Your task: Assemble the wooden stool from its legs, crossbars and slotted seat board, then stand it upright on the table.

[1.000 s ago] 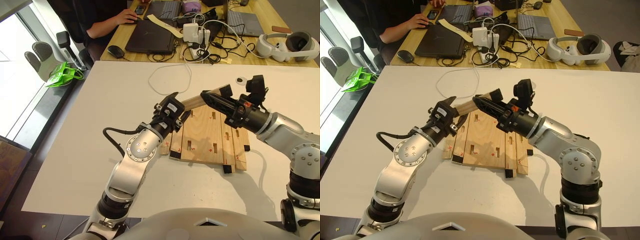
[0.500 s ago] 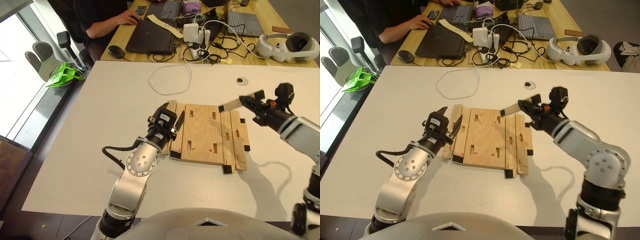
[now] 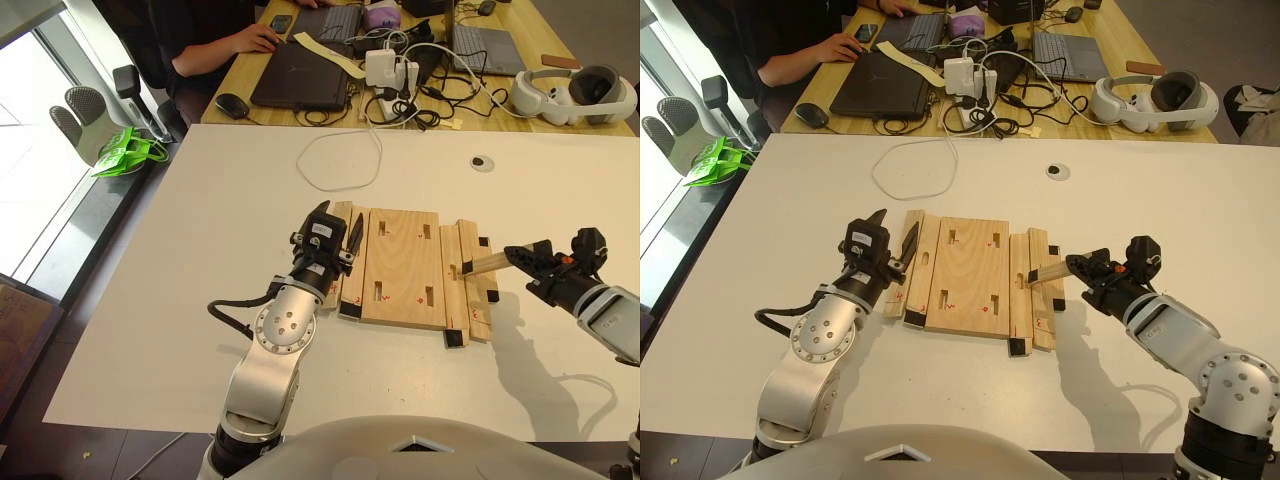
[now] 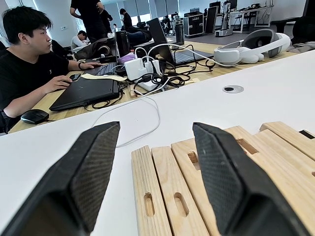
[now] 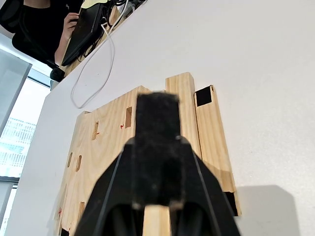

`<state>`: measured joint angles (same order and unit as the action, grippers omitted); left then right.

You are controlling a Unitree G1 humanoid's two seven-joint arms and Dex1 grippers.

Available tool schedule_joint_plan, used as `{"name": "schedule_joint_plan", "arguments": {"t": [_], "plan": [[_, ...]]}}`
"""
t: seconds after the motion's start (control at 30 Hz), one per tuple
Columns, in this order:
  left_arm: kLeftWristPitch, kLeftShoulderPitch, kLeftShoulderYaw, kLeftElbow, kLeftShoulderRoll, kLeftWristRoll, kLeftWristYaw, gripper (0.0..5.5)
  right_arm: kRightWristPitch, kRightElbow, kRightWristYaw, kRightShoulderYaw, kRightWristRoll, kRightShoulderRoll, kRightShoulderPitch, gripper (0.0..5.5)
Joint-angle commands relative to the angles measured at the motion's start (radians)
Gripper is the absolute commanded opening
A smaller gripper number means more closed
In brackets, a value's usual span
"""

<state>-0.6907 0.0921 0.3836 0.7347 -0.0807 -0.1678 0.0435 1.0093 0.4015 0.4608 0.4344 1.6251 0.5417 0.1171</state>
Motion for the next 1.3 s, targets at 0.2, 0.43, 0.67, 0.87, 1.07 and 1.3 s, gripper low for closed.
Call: {"name": "schedule_joint_plan", "arguments": {"t": [0.2,0.43,0.67,0.87,1.07,1.3], "plan": [[-0.005,-0.005,0.011,0.004,0.006,-0.029,-0.010,2.73,-0.038,0.036,-0.022,-0.087,0.064,0.072,0.012,0.38],[0.004,-0.012,0.010,-0.011,0.024,-0.041,-0.027,2.73,-0.055,-0.021,-0.147,-0.112,-0.115,0.112,0.024,0.38],[0.018,-0.014,0.008,-0.022,0.030,-0.049,-0.029,2.73,-0.079,-0.038,-0.201,-0.137,-0.212,0.077,0.010,0.38],[0.024,-0.021,0.011,-0.030,0.029,-0.049,-0.030,2.73,-0.082,-0.046,-0.197,-0.149,-0.208,0.036,-0.027,0.38],[0.027,-0.018,0.013,-0.030,0.030,-0.050,-0.034,2.73,-0.074,-0.047,-0.192,-0.146,-0.201,0.018,-0.051,0.38],[0.024,-0.015,0.012,-0.025,0.024,-0.048,-0.028,2.73,-0.036,-0.041,-0.215,-0.163,-0.280,0.045,-0.021,0.38]]}}
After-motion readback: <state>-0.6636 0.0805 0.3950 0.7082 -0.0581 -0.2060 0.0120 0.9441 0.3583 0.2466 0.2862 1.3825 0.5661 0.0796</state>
